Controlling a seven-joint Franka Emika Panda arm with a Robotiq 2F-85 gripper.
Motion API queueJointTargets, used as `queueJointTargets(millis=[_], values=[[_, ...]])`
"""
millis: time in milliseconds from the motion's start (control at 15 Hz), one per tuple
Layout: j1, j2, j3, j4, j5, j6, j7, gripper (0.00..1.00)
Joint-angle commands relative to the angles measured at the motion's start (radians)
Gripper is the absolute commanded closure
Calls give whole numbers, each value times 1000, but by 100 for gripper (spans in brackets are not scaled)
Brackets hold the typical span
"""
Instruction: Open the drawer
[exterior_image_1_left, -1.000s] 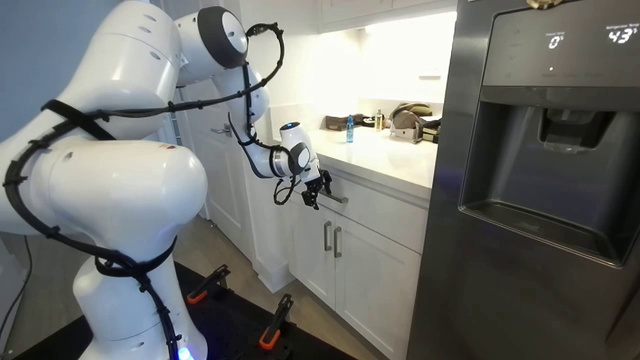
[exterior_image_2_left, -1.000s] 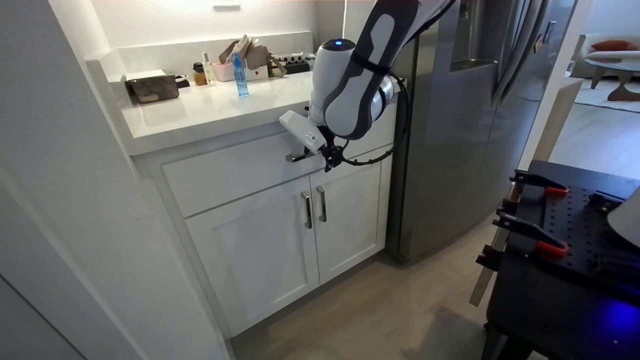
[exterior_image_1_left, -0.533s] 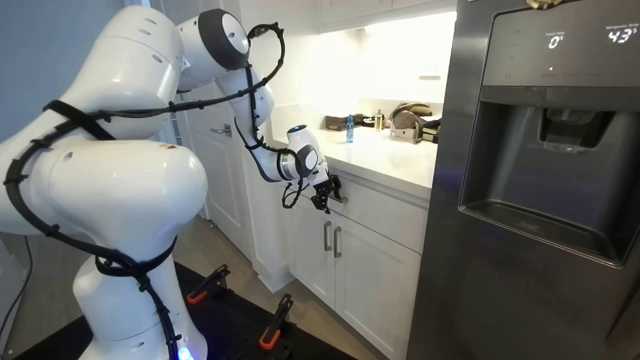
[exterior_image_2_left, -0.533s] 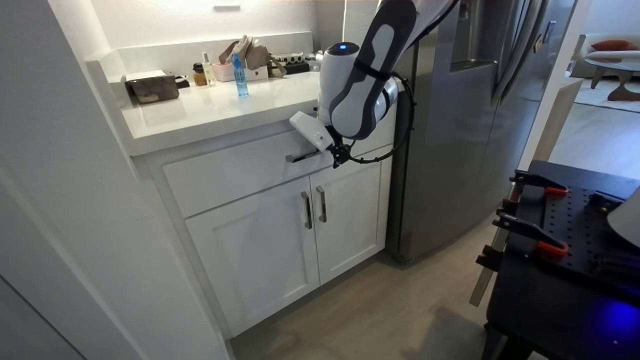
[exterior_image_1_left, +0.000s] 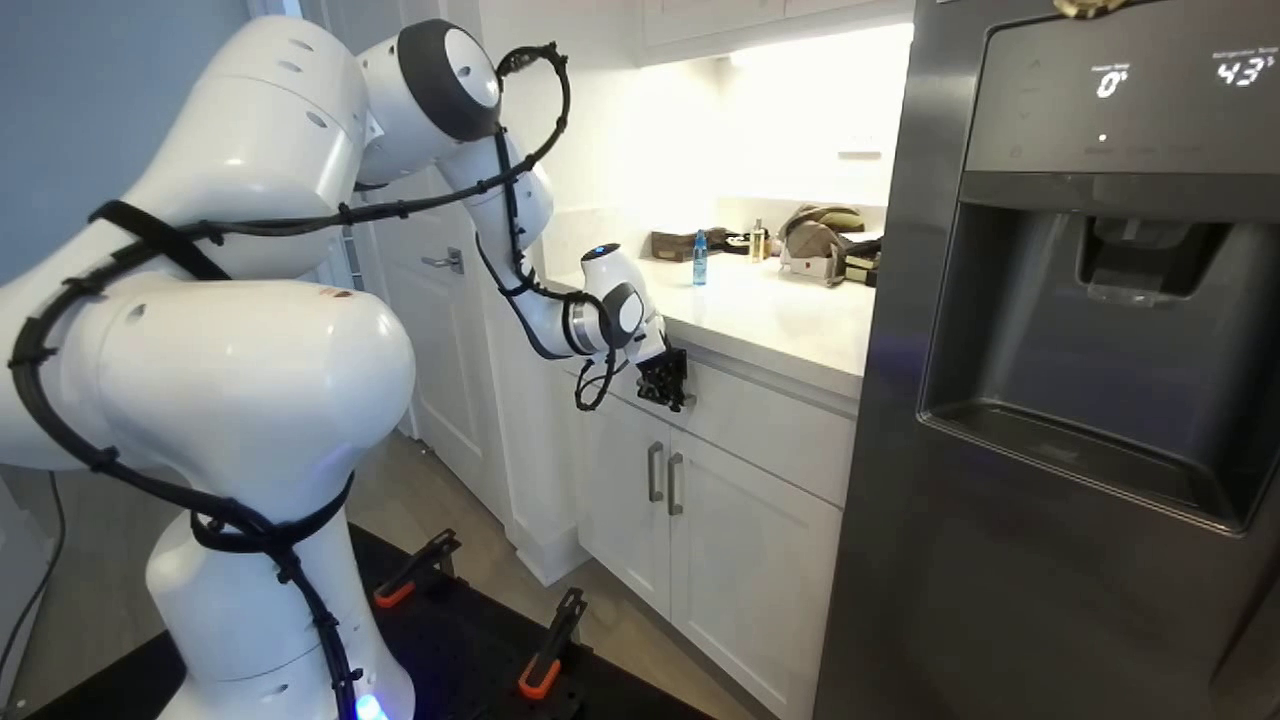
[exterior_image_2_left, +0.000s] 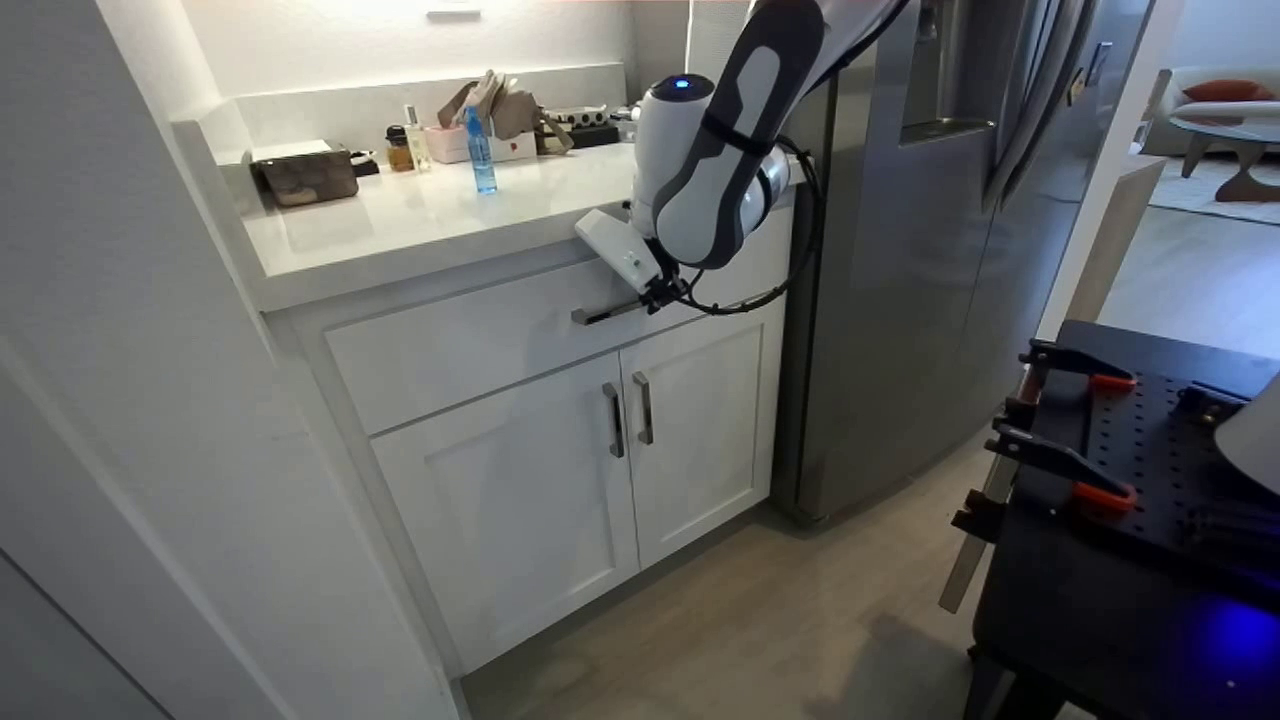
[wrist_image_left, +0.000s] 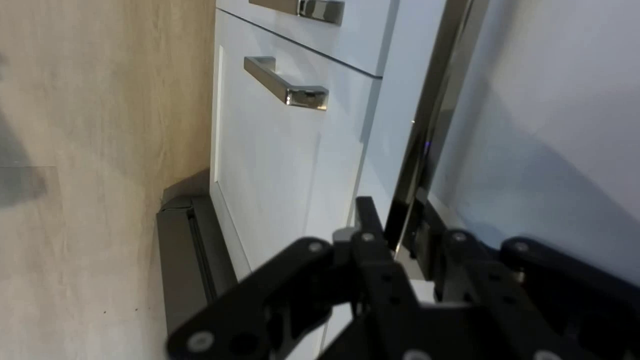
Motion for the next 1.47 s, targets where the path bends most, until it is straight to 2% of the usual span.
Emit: queueJointTargets(millis=[0, 267, 733, 1067, 1400], values=[[-3, 12, -6, 24, -13, -19, 27, 97], [-24, -17, 32, 11, -25, 11, -6, 95], [18, -52, 38, -34, -37, 35, -12, 95], [63, -76, 19, -62, -56, 41, -9, 95], [144, -107, -31, -124, -68, 52, 5, 95]])
